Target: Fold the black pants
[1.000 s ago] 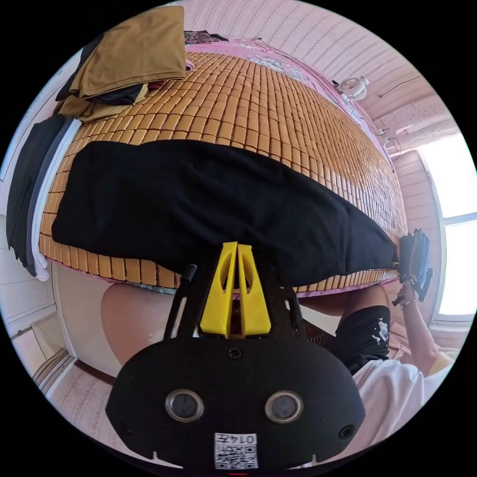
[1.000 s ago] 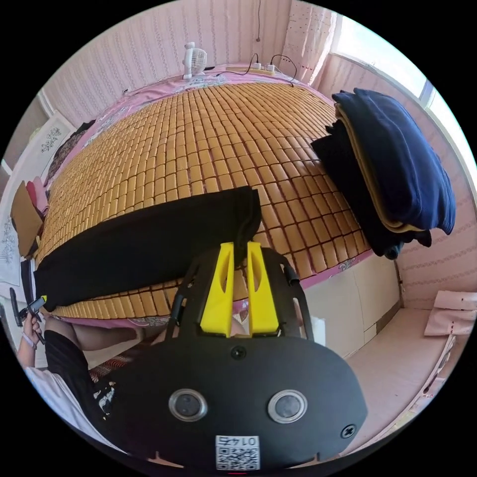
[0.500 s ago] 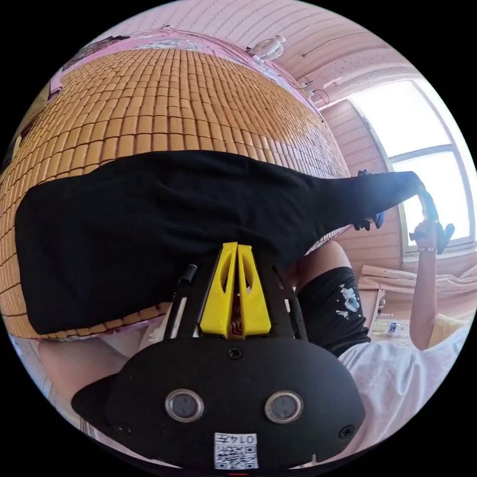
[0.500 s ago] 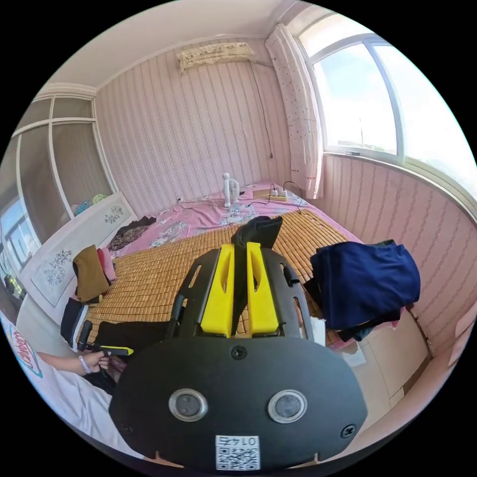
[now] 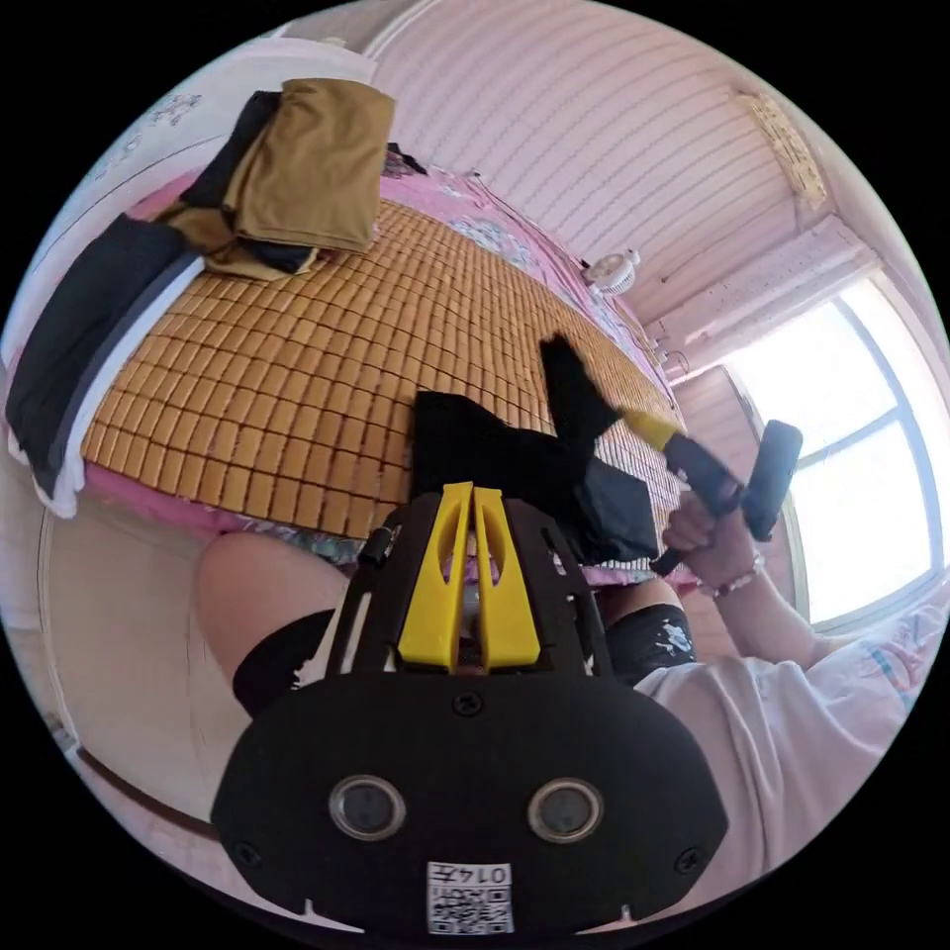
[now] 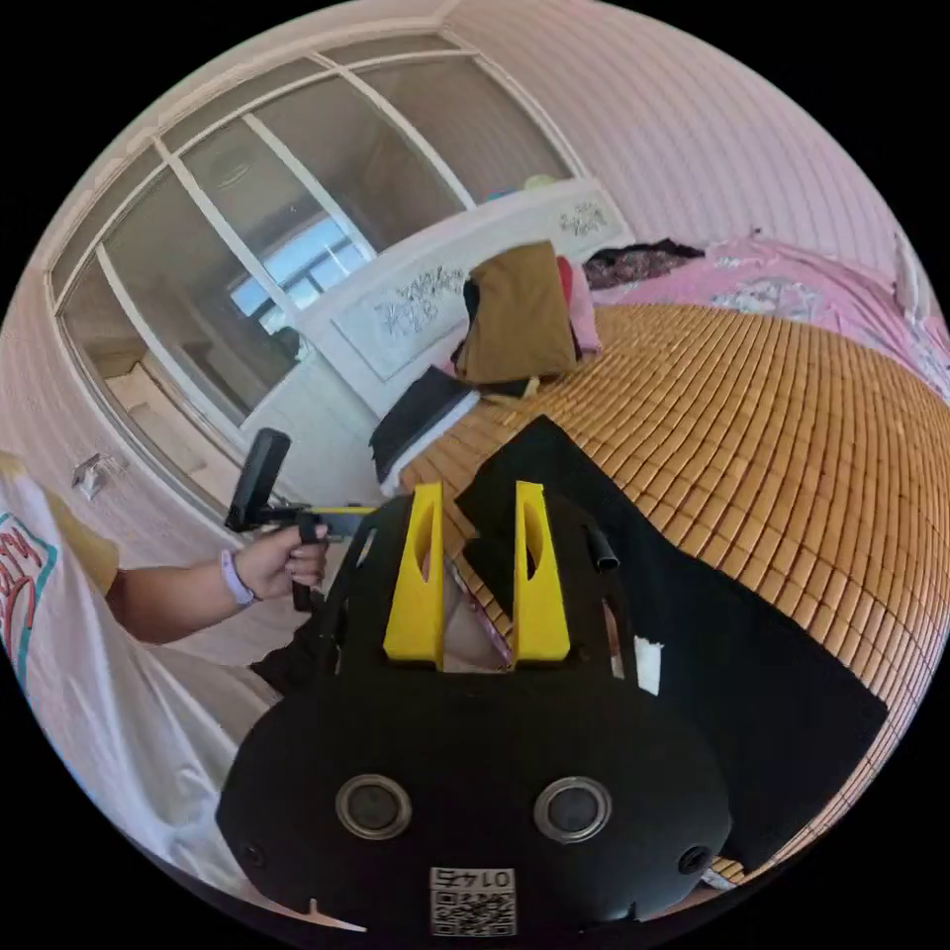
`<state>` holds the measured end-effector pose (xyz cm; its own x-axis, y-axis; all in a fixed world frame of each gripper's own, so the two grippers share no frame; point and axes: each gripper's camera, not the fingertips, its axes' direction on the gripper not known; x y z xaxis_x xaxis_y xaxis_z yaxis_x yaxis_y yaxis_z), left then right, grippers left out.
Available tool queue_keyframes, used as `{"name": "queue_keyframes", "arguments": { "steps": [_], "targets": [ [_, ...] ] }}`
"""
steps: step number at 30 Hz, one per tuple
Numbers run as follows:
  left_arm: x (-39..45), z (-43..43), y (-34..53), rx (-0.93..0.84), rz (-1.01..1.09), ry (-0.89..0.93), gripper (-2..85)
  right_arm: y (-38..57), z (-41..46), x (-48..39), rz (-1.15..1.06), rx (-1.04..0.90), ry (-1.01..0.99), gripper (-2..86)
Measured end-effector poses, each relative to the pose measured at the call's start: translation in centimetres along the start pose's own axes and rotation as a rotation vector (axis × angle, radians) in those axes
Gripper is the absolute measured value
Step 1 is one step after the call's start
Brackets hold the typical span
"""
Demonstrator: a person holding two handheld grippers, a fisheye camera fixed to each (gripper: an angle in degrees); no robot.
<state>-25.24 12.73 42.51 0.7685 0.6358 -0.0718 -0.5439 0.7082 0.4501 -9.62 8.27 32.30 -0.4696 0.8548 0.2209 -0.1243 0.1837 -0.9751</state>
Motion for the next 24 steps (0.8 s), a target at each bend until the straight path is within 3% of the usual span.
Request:
{"name": "queue_keyframes", "arguments": {
  "steps": [2, 3, 6, 11, 15, 19, 24],
  "targets": [
    [-2.0, -1.0, 0.7, 0.023, -0.078, 0.003, -0.8, 1.7, 5.4, 1.0, 0.051, -0.218, 0.068, 9.8],
    [-2.8, -1.3, 1.1, 0.032, -0.105, 0.014, -0.7, 2.1, 5.7, 1.3, 0.069, -0.234, 0.079, 9.7],
    [-3.0, -0.7, 1.5, 0.017, -0.099, 0.011, 0.4, 3.6, 3.9, 2.1, 0.051, -0.214, 0.044, 9.5],
    [-0.8, 2.8, 0.0, -0.040, -0.033, 0.026, 5.4, 6.3, -1.6, 5.7, 0.134, -0.253, 0.188, 9.0],
    [1.9, 6.6, -1.6, -0.086, 0.044, -0.097, 9.8, 8.6, -4.6, 7.8, 0.236, -0.238, 0.239, 8.7],
    [3.0, 10.9, -1.6, -0.265, 0.117, -0.179, 8.9, 10.4, -6.0, 9.4, 0.343, -0.218, 0.258, 8.6],
    [6.1, 10.8, -0.7, -0.262, 0.191, -0.226, 4.4, 11.1, -6.4, 10.5, 0.401, -0.181, 0.251, 8.1]
  ]
}}
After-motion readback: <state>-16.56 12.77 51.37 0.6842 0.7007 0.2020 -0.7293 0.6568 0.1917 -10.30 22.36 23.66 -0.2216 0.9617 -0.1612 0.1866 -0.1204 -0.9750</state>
